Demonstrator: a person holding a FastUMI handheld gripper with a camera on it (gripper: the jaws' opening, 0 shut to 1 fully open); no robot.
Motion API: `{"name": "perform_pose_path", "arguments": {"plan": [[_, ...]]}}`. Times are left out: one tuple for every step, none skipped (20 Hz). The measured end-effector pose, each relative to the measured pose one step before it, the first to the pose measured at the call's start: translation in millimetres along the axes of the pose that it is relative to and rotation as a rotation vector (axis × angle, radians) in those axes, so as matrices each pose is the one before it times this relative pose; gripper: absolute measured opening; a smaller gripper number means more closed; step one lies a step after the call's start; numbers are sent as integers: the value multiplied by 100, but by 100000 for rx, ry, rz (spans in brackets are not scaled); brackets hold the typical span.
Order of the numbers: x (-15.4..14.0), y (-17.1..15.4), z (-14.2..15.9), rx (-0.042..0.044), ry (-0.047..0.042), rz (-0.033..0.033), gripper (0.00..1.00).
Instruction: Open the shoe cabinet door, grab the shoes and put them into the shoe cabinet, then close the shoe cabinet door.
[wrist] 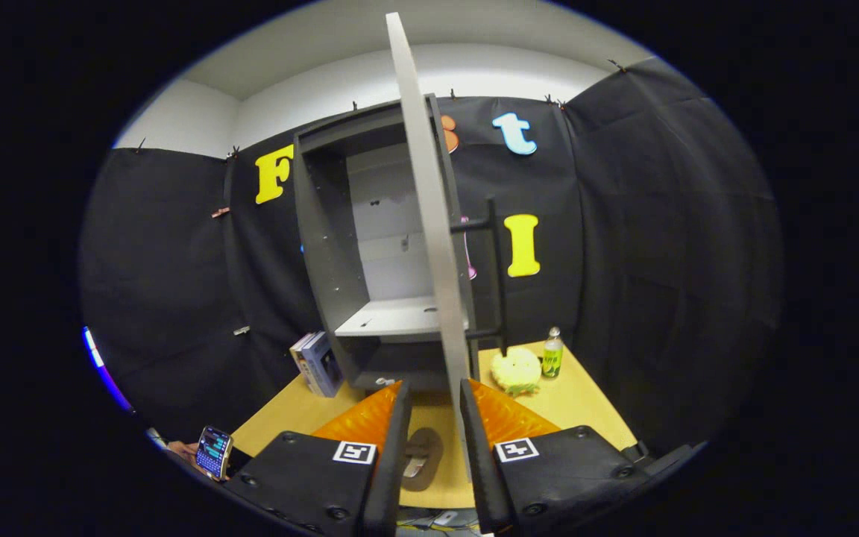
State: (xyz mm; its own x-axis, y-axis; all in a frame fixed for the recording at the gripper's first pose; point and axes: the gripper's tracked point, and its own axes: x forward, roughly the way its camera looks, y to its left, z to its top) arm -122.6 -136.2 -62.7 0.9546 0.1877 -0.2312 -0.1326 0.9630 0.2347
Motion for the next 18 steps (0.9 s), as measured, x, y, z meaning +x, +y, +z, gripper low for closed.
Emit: {"name": "perform_pose_path", "arguments": {"plan": [[416,893,-1584,662,3813,98,48],[866,771,-1611,615,3094,620,56],[825,1126,-1875,115,3995,783,57],[1040,1154,-1930,-220,4095,1284,61],[1121,749,-1687,-648,3571,539,68],[1155,757,-1566,-1033,3184,638,76],[1418,553,-1455,-768,2979,165,78],[1943,637,-1315,-304,3192,359,80],[1650,359,-1499,-12,3563,-432,83],[1865,236,-1337,280,2723,-744,88],[1902,-10,-1363,365,3270,-1428,91],[1837,-137,-1340,152,3453,-1943,97],[1802,-97,-1323,-9,3506,-1545,97],[1976,84,-1764,312,4064,-824,98],[1831,33,-1262,-22,3747,-645,98],[1585,9,-1086,58,2690,-632,99],[1700,-98,-897,263,2467,-1019,99],[1656,-285,-794,-90,2278,-1348,99]]}}
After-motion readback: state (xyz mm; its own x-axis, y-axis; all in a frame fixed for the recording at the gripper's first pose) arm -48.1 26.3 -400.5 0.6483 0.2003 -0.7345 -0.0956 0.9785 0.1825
